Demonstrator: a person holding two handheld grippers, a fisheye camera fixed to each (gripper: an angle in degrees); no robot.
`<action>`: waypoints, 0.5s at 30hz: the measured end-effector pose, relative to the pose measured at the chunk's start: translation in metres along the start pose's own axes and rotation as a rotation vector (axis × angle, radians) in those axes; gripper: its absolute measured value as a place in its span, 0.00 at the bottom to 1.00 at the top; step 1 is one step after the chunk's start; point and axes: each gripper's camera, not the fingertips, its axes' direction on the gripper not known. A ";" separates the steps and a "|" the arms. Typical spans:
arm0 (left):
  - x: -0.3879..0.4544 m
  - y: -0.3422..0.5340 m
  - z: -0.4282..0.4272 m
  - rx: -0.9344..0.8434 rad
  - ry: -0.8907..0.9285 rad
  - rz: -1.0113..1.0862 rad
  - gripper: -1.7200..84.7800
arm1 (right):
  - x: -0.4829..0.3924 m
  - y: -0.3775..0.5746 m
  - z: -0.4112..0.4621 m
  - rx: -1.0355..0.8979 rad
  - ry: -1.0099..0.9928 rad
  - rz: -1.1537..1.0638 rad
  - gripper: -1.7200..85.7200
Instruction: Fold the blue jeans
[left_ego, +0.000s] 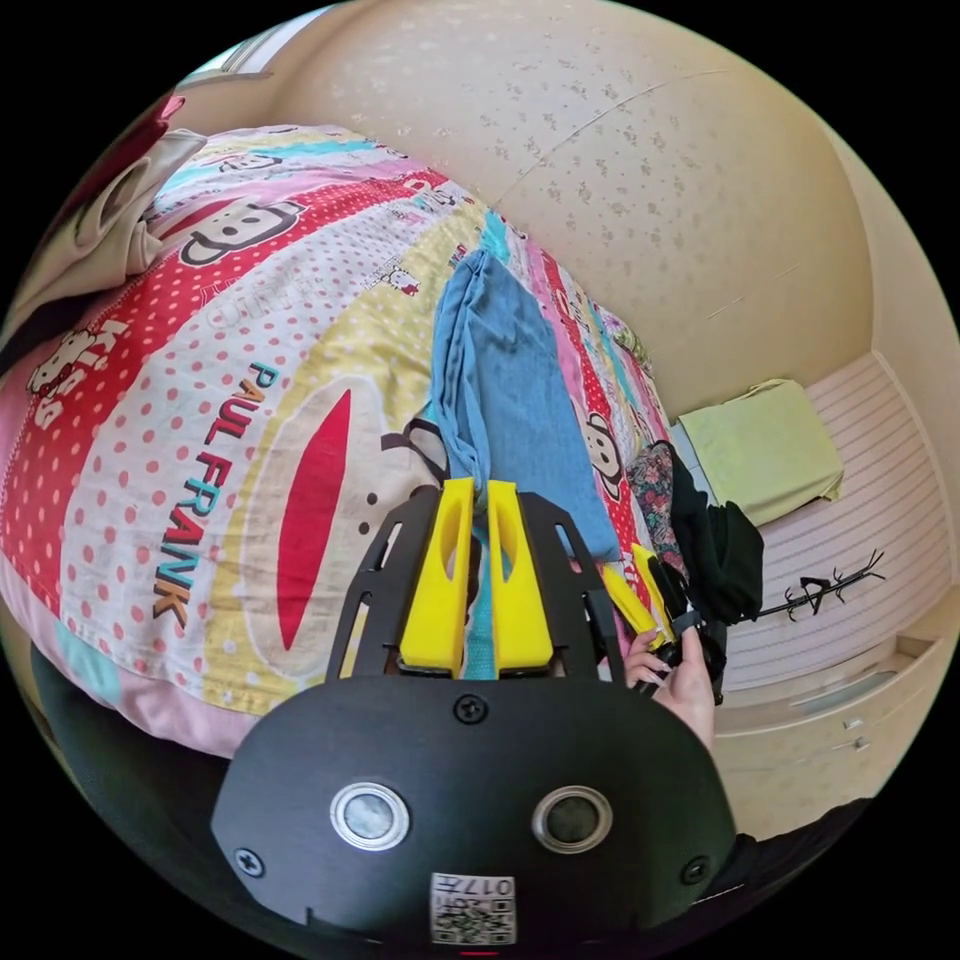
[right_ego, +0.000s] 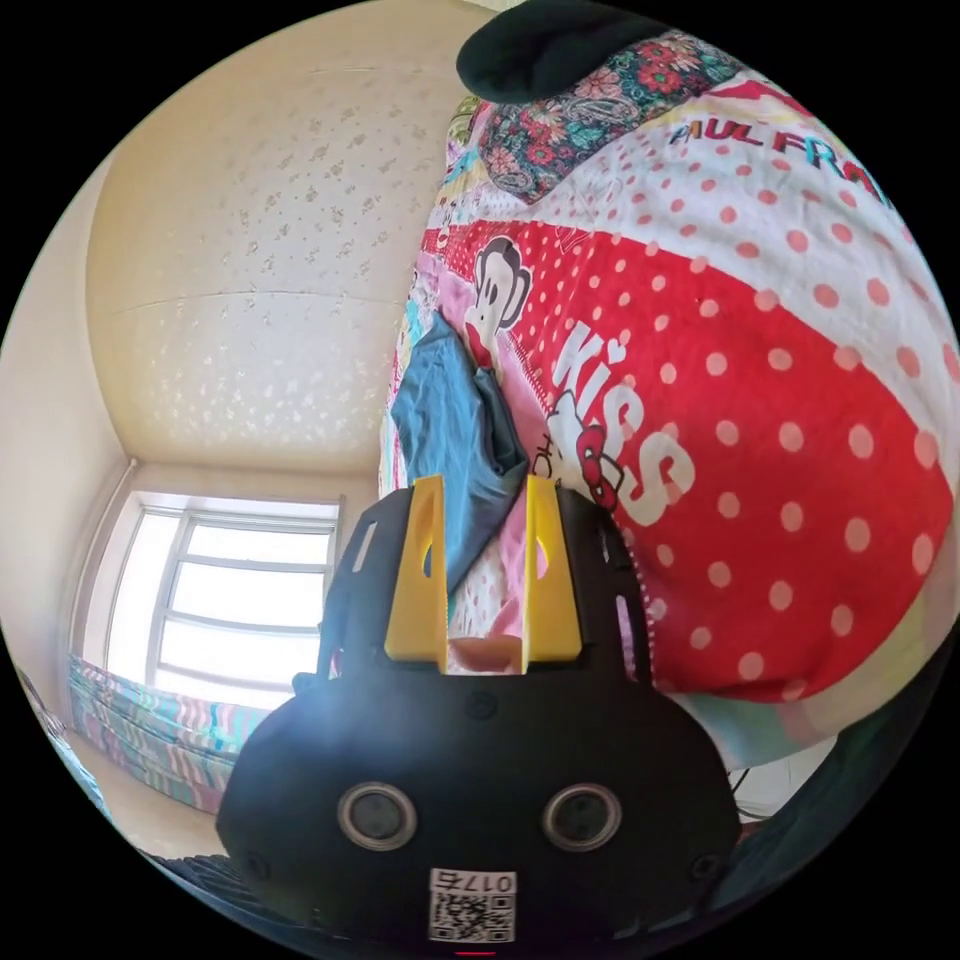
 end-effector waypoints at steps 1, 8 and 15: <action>0.003 -0.001 -0.003 0.005 0.005 0.005 0.06 | -0.002 -0.004 0.007 -0.025 -0.008 0.003 0.16; 0.021 -0.005 -0.013 0.003 0.016 0.031 0.06 | -0.030 -0.010 0.026 -0.121 -0.019 -0.098 0.08; 0.051 -0.023 -0.066 0.026 0.112 0.105 0.06 | -0.088 0.002 -0.015 -0.141 -0.210 -0.206 0.06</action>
